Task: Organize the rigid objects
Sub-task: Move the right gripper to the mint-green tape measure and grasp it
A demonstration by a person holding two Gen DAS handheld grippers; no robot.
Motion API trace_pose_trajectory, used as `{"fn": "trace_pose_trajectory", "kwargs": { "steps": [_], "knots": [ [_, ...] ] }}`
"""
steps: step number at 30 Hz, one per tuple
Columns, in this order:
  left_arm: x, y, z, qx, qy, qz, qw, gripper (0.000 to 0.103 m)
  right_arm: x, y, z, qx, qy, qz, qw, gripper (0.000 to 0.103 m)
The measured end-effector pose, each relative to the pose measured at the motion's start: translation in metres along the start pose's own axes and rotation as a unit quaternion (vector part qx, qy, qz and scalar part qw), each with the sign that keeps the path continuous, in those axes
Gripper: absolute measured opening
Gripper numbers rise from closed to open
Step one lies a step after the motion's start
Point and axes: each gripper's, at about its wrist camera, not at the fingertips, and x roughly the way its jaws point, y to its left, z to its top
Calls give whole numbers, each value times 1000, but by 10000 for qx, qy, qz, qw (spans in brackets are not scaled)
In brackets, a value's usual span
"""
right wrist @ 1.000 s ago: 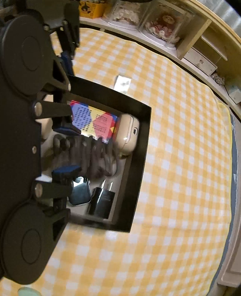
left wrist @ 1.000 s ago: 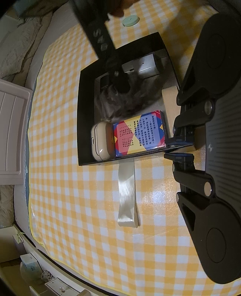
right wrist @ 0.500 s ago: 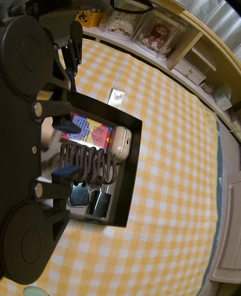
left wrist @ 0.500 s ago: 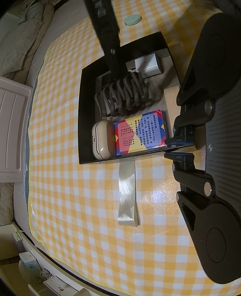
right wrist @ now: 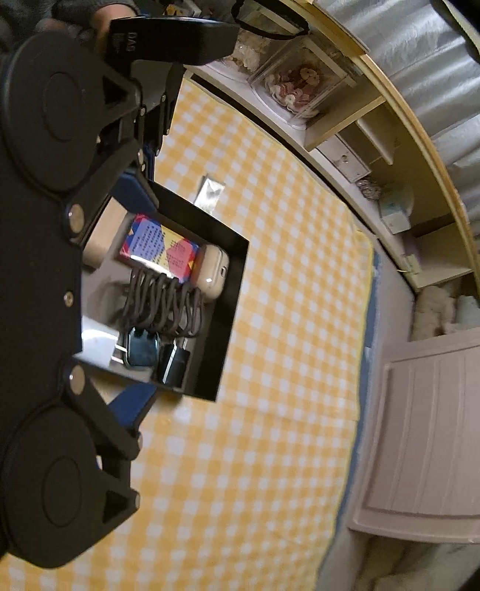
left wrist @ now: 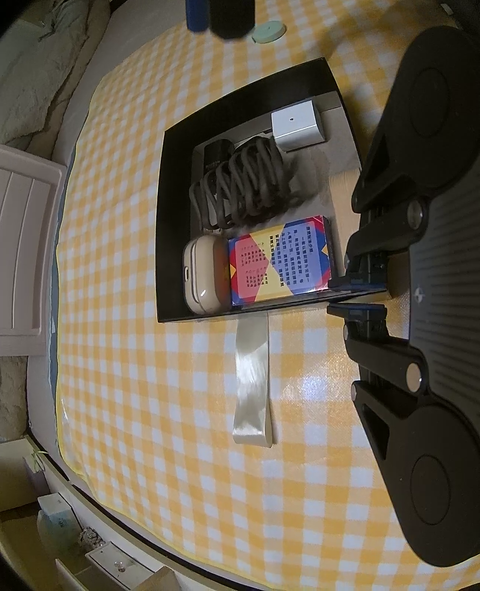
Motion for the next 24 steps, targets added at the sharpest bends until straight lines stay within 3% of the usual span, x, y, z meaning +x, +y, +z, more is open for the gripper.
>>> {"fn": "trace_pose_trajectory", "kwargs": {
  "steps": [13, 21, 24],
  "knots": [
    [2, -1, 2, -4, 10, 99, 10000, 5, -46, -10, -22, -261, -901, -546, 9941, 103],
    [3, -1, 2, -18, 15, 129, 9999, 5, -71, -42, -37, -25, -1539, -1028, 9827, 103],
    [4, -1, 2, -32, 20, 145, 9999, 5, -72, -56, -43, 13, -1562, -1246, 9798, 103]
  ]
}}
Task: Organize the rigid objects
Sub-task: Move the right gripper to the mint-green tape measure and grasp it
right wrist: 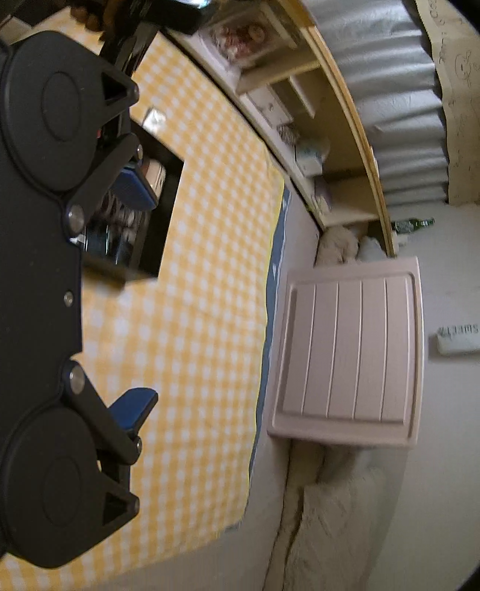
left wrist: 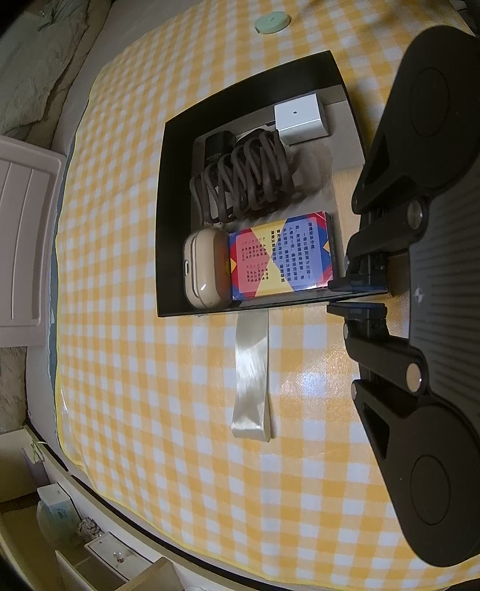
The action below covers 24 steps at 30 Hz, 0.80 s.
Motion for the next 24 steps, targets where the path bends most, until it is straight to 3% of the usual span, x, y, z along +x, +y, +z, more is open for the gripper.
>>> {"fn": "trace_pose_trajectory", "kwargs": {
  "steps": [14, 20, 24],
  "knots": [
    [4, -3, 2, 45, 8, 107, 9999, 5, 38, -81, -45, 268, 441, -1095, 9926, 103],
    [6, -6, 2, 105, 11, 169, 9998, 5, 64, -112, -70, 646, 1109, -867, 9879, 102],
    [5, -6, 2, 105, 9, 164, 9998, 5, 78, -125, -83, 755, 1437, -895, 9827, 86]
  ]
}}
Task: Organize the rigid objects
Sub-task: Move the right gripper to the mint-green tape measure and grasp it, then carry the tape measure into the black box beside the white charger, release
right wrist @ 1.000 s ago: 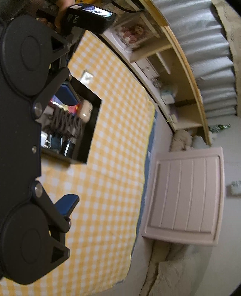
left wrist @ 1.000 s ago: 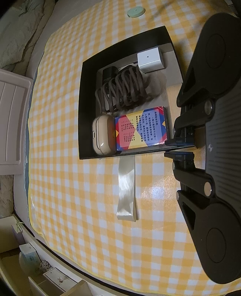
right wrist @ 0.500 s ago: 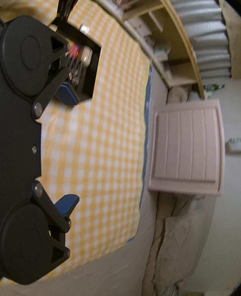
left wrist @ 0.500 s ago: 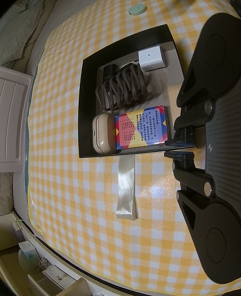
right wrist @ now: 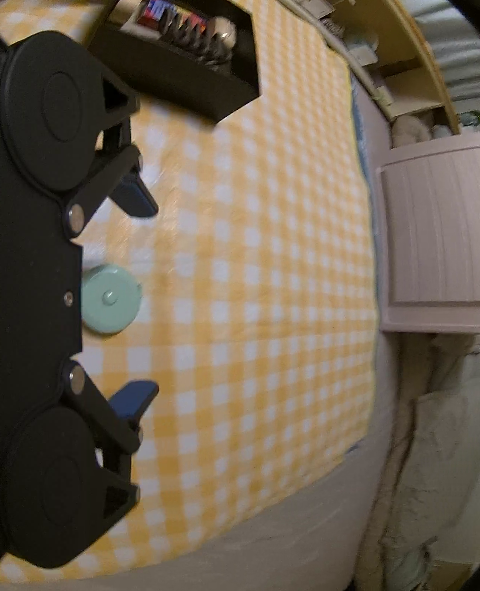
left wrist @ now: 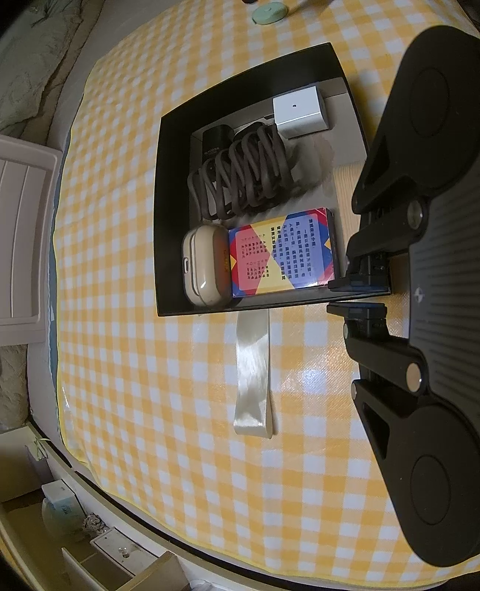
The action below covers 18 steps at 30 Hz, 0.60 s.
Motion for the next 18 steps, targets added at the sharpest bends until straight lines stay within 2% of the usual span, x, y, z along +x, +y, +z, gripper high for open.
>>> {"fn": "trace_pose_trajectory", "kwargs": {
  "steps": [4, 7, 13, 14, 16, 18],
  "knots": [
    [0, 0, 0, -11, 2, -8, 10000, 5, 14, -8, -6, 174, 352, -23, 9992, 67],
    [0, 0, 0, -3, 3, -5, 10000, 5, 17, -11, -12, 278, 493, 31, 9984, 65],
    [0, 0, 0, -1, 3, 0, 10000, 5, 27, -2, -12, 55, 686, 34, 9976, 64],
    [1, 0, 0, -1, 3, -1, 10000, 5, 29, -1, -12, 11, 720, 28, 9974, 63],
    [1, 0, 0, 0, 2, -1, 10000, 5, 32, 3, -12, -91, 773, -10, 9970, 53],
    [0, 0, 1, 1, 3, 2, 10000, 5, 34, 8, -14, -191, 810, -80, 9965, 50]
  ]
}}
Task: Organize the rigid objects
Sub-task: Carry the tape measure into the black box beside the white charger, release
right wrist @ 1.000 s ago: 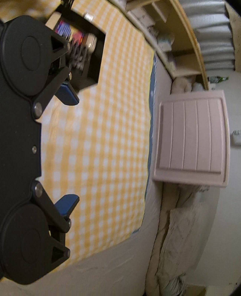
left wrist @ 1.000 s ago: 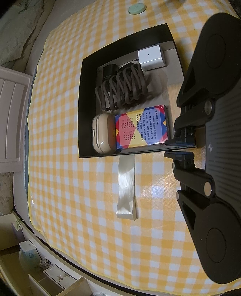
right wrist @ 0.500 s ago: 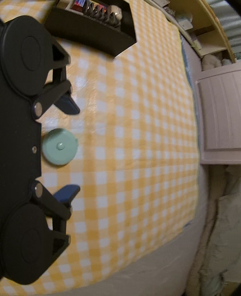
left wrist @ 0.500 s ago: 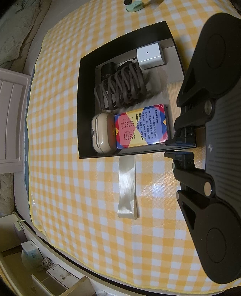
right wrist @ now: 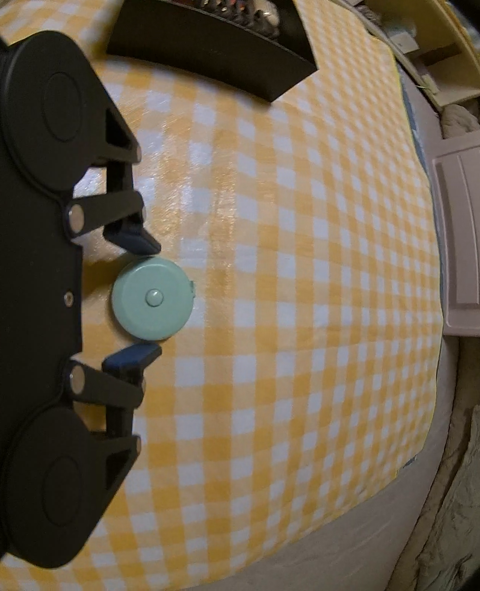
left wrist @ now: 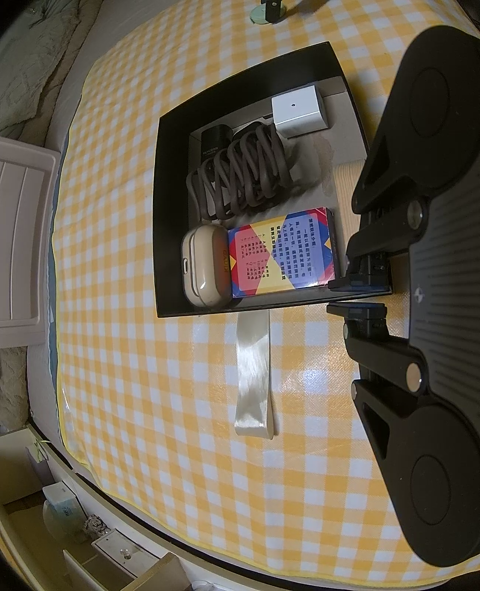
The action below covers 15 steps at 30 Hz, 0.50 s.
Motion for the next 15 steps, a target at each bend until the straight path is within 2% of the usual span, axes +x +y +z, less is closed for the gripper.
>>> {"fn": "trace_pose_trajectory", "kwargs": {
  "steps": [4, 8, 15],
  "knots": [
    [1, 0, 0, 8, 0, 4, 10000, 5, 12, 18, 1, -75, 94, -55, 9999, 50],
    [1, -1, 0, 10, -2, 0, 10000, 5, 4, 19, 6, -20, 27, -100, 9999, 50],
    [0, -1, 0, 10, 0, 0, 10000, 5, -39, 15, 25, -3, -569, -45, 9984, 50]
  ]
}}
